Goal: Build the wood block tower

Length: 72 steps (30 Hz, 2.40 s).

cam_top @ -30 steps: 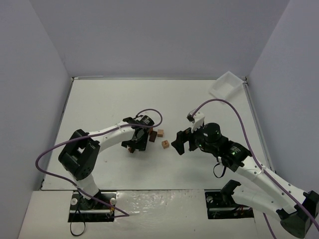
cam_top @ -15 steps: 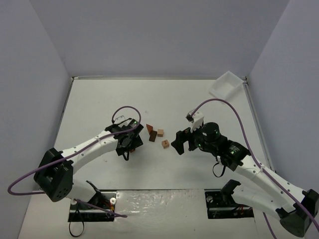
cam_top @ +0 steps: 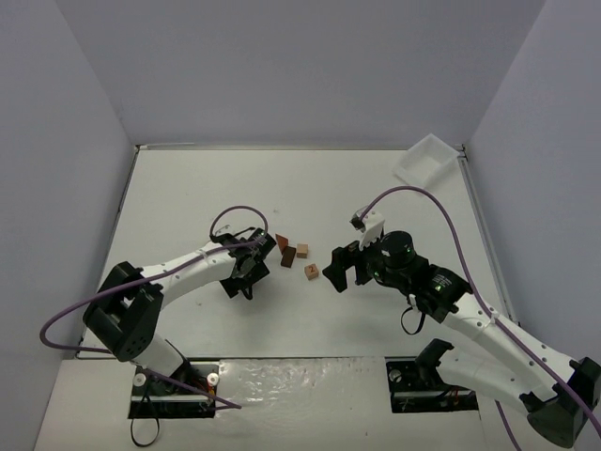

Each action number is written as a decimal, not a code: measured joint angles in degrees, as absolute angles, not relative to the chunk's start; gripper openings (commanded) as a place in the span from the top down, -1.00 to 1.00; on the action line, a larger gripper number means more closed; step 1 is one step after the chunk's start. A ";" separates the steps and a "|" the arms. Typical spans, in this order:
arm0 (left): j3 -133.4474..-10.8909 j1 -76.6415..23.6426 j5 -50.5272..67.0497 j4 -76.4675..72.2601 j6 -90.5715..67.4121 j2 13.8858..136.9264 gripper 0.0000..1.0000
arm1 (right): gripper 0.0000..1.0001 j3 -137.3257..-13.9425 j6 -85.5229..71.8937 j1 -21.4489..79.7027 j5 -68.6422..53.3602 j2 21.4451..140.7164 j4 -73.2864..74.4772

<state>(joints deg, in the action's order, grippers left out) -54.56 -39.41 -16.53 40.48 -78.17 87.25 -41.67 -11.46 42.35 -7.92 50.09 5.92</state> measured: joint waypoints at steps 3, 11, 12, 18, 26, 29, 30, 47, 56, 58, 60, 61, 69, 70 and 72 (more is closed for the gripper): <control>-55.07 -38.71 -16.52 40.08 -78.11 89.21 -0.13 | -0.97 -41.67 -11.46 42.35 -7.92 49.93 5.97; -56.22 -37.22 -16.45 39.39 -76.82 91.36 -0.01 | -0.97 -41.67 -11.46 42.35 -7.90 49.60 6.67; -56.47 -37.07 -16.39 39.22 -76.58 91.63 0.01 | -0.97 -41.67 -11.46 42.35 -7.90 49.60 6.78; -57.59 -36.74 -15.99 38.57 -75.21 92.73 0.12 | -0.97 -41.67 -11.47 42.35 -7.89 49.60 6.81; -57.98 -36.41 -15.26 38.46 -74.58 93.27 0.21 | -0.98 -41.67 -11.46 42.35 -7.84 49.60 6.92; -57.98 -36.25 -15.00 38.46 -74.50 93.33 0.21 | -0.98 -41.67 -11.46 42.35 -7.83 49.60 6.94; -57.98 -36.25 -14.93 38.46 -74.50 93.34 0.21 | -0.98 -41.67 -11.46 42.35 -7.80 49.60 6.94; -57.98 -35.81 -14.52 38.41 -73.63 93.34 0.93 | -0.98 -41.67 -11.46 42.35 -7.42 49.60 6.98; -64.11 -35.73 -14.42 41.50 -63.89 92.47 1.00 | -0.99 -41.67 -11.46 42.35 -7.01 49.36 7.15; -68.82 -35.50 -14.45 42.76 -58.98 92.42 1.00 | -1.00 -41.67 -11.46 42.35 -6.61 49.26 7.16; -73.90 -35.09 -14.50 43.40 -53.19 92.42 1.00 | -1.00 -41.67 -11.46 42.35 -6.06 49.23 7.22; -76.61 -34.77 -14.44 44.04 -50.14 92.47 1.00 | -1.00 -41.68 -11.46 42.32 -5.75 49.23 7.35; -94.31 -29.00 -10.09 47.07 -25.51 98.24 1.00 | -1.00 -43.08 -11.04 41.14 -3.41 49.27 8.46; -95.56 -28.02 -9.47 47.80 -22.99 99.54 1.00 | -1.00 -43.29 -10.95 40.93 -3.24 49.30 8.52; -98.10 -26.21 -8.31 49.09 -17.94 102.78 1.00 | -1.00 -43.63 -10.83 40.51 -3.01 49.36 8.73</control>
